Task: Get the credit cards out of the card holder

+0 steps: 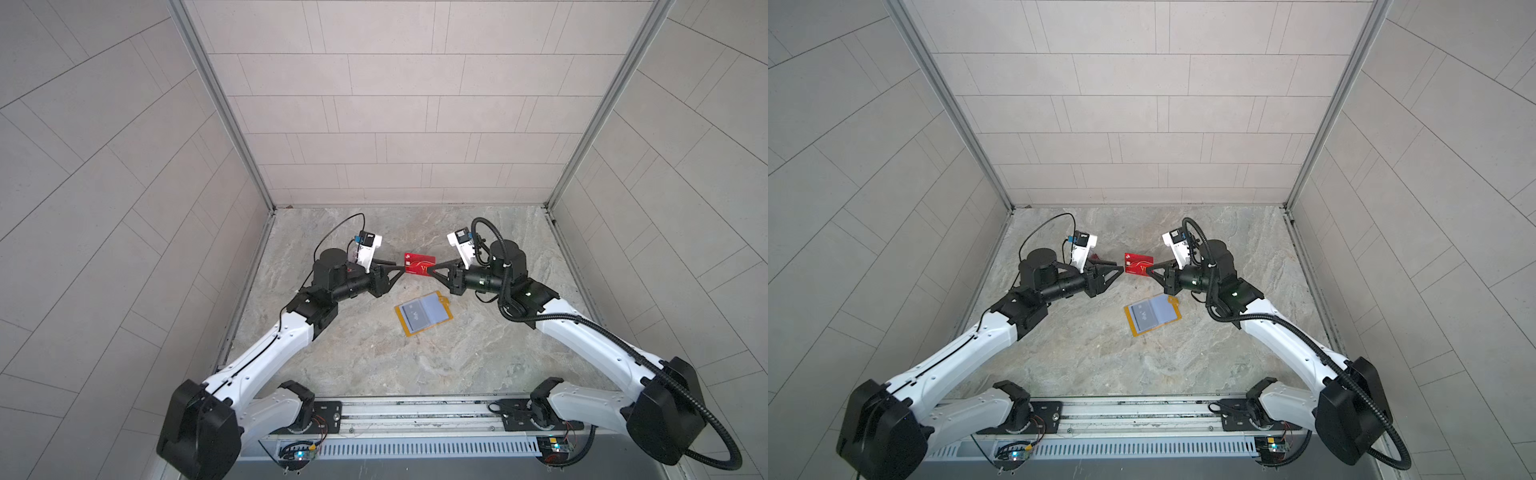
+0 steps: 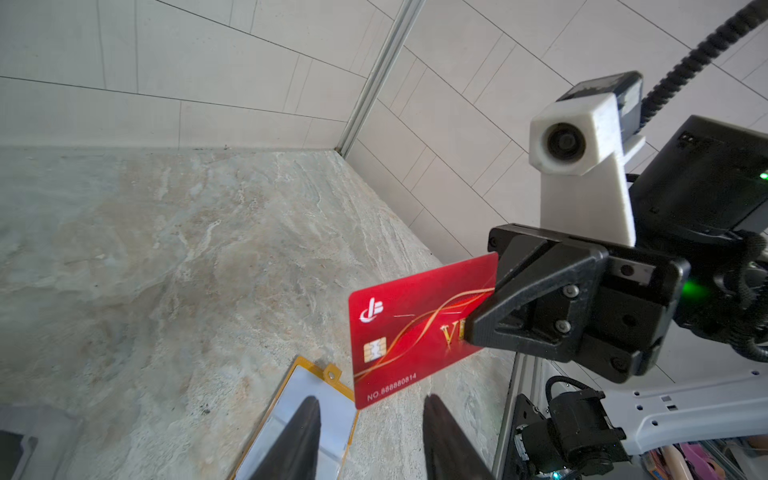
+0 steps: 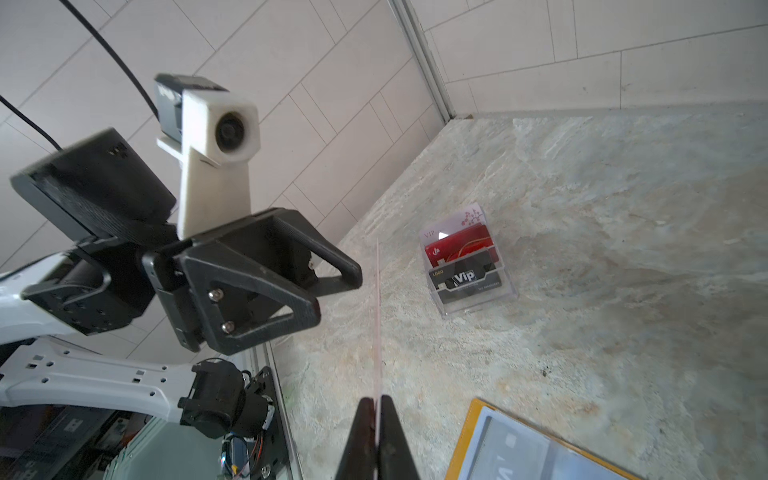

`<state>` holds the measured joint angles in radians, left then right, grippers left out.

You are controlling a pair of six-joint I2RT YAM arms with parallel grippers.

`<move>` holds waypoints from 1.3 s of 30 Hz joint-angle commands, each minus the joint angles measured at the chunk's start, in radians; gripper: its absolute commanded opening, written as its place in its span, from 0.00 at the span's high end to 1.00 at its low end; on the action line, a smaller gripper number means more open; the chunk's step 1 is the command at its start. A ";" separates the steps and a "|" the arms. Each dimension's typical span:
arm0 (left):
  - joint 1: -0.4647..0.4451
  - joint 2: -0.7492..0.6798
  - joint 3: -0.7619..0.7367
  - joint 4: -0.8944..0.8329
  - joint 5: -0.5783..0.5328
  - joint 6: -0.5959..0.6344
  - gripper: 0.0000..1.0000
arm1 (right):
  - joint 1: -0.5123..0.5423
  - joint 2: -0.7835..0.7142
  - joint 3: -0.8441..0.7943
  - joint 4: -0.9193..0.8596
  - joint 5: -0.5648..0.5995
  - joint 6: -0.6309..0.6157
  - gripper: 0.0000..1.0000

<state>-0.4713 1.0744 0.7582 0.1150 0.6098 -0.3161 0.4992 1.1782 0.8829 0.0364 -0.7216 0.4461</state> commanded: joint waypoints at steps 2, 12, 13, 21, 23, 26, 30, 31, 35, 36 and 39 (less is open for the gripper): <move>0.003 -0.048 0.057 -0.273 -0.062 0.200 0.45 | 0.002 0.006 0.074 -0.280 -0.023 -0.222 1.00; 0.003 -0.079 0.150 -0.474 0.086 0.332 0.38 | 0.029 0.086 0.214 -0.553 -0.210 -0.457 1.00; 0.003 -0.076 0.161 -0.488 0.106 0.334 0.38 | 0.038 0.096 0.226 -0.574 -0.223 -0.477 1.00; 0.001 -0.061 0.234 -0.659 0.240 0.446 0.40 | 0.086 0.125 0.276 -0.657 -0.282 -0.572 1.00; 0.000 -0.051 0.252 -0.695 0.279 0.474 0.42 | 0.093 0.138 0.289 -0.669 -0.288 -0.583 1.00; -0.001 -0.025 0.280 -0.742 0.336 0.502 0.44 | 0.104 0.159 0.306 -0.679 -0.304 -0.596 1.00; -0.023 0.010 0.300 -0.775 0.355 0.515 0.50 | 0.120 0.168 0.317 -0.683 -0.335 -0.617 1.00; -0.023 0.012 0.300 -0.776 0.355 0.517 0.51 | 0.122 0.168 0.318 -0.682 -0.337 -0.620 1.00; -0.060 0.015 0.303 -0.772 0.359 0.522 0.54 | 0.127 0.172 0.324 -0.687 -0.348 -0.630 1.00; -0.062 0.016 0.306 -0.772 0.361 0.522 0.57 | 0.127 0.174 0.324 -0.692 -0.354 -0.638 1.00; -0.065 0.024 0.312 -0.777 0.370 0.522 0.65 | 0.127 0.181 0.326 -0.706 -0.376 -0.661 1.00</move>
<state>-0.5335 1.0954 1.0363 -0.6483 0.9504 0.1860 0.6216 1.3476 1.1873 -0.6418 -1.0451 -0.1375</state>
